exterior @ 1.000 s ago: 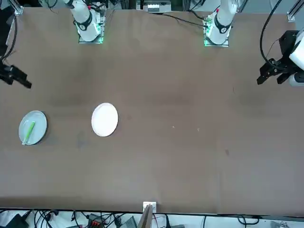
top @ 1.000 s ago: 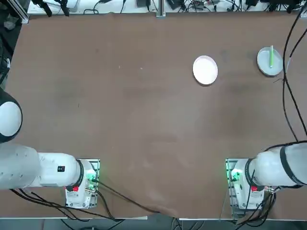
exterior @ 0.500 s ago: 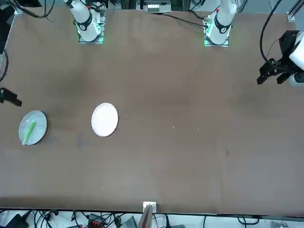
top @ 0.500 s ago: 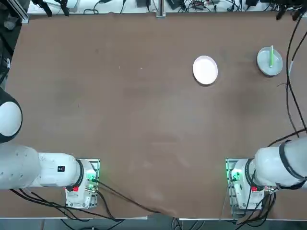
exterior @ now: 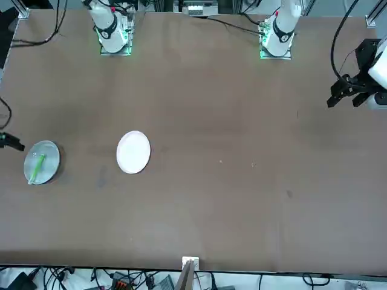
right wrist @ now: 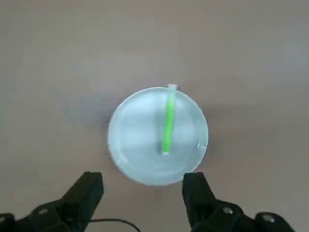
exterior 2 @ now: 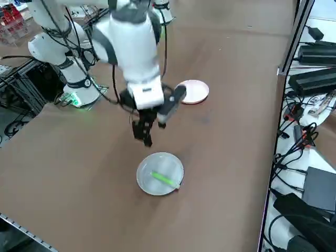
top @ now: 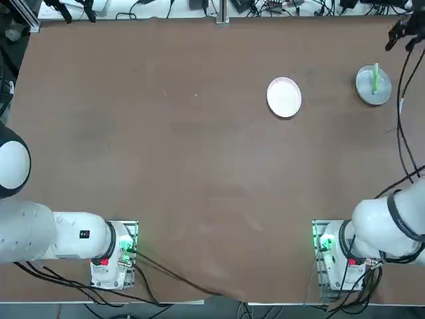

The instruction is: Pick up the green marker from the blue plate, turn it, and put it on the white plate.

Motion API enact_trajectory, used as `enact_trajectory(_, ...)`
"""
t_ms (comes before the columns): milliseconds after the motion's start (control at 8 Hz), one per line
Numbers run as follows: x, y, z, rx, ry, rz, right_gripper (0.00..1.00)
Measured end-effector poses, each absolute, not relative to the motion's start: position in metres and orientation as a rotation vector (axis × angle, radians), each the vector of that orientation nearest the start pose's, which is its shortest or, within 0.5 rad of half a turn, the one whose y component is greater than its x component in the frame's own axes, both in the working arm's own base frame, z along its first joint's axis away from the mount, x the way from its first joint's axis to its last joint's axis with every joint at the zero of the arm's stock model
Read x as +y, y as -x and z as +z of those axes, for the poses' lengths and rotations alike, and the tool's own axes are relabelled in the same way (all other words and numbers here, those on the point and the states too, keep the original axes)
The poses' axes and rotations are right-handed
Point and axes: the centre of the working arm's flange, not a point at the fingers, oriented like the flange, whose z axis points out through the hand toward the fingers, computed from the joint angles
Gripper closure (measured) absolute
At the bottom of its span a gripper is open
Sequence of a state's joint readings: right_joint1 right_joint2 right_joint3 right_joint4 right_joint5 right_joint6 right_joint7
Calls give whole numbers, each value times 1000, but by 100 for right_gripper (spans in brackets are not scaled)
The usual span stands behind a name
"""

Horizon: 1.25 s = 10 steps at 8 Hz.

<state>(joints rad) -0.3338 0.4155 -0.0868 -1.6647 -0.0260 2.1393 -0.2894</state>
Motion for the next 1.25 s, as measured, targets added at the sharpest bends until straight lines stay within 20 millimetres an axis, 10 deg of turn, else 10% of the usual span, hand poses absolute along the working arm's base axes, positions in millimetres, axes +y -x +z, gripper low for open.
enact_trajectory(750,-317,-611,241,151,3246,-158,14)
enact_trajectory(1250,-315,-614,222,235,3192,-203,29)
